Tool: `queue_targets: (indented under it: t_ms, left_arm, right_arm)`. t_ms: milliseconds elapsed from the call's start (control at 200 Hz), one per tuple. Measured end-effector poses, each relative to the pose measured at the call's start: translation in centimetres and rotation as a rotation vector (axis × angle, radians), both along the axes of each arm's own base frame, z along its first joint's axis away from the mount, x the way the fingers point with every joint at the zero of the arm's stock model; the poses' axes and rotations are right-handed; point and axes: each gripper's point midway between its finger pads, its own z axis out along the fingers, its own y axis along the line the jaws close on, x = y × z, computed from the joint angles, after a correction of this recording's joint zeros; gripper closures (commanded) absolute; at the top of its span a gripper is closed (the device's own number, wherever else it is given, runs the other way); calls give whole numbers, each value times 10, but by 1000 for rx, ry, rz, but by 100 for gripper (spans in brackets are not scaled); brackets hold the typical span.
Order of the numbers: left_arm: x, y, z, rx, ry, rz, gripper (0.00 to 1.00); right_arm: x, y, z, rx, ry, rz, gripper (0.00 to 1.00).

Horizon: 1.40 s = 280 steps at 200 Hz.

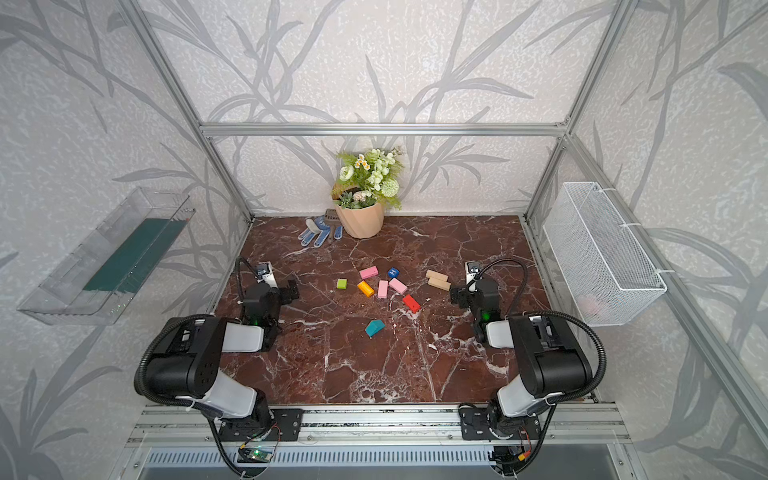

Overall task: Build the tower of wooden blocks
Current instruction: 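Raise both arms and move the right gripper toward the beige wood bars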

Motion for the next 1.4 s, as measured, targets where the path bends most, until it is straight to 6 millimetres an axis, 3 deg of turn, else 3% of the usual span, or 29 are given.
queue_targets:
  t_ms: [1205,1305,1399]
  left_arm:
    - [-1,-1,-3,-1,11,-6,1]
    - [-7,-4,4,14,-16,-3,1]
    - [-27,-5,25,23,-65,23,1]
  right_arm:
    - [0,0,2,0,-8,0,1]
    - [-5,-1,15,-16,-36,-25,1]
    - [-14,-7,46,-2,-69,-92,1]
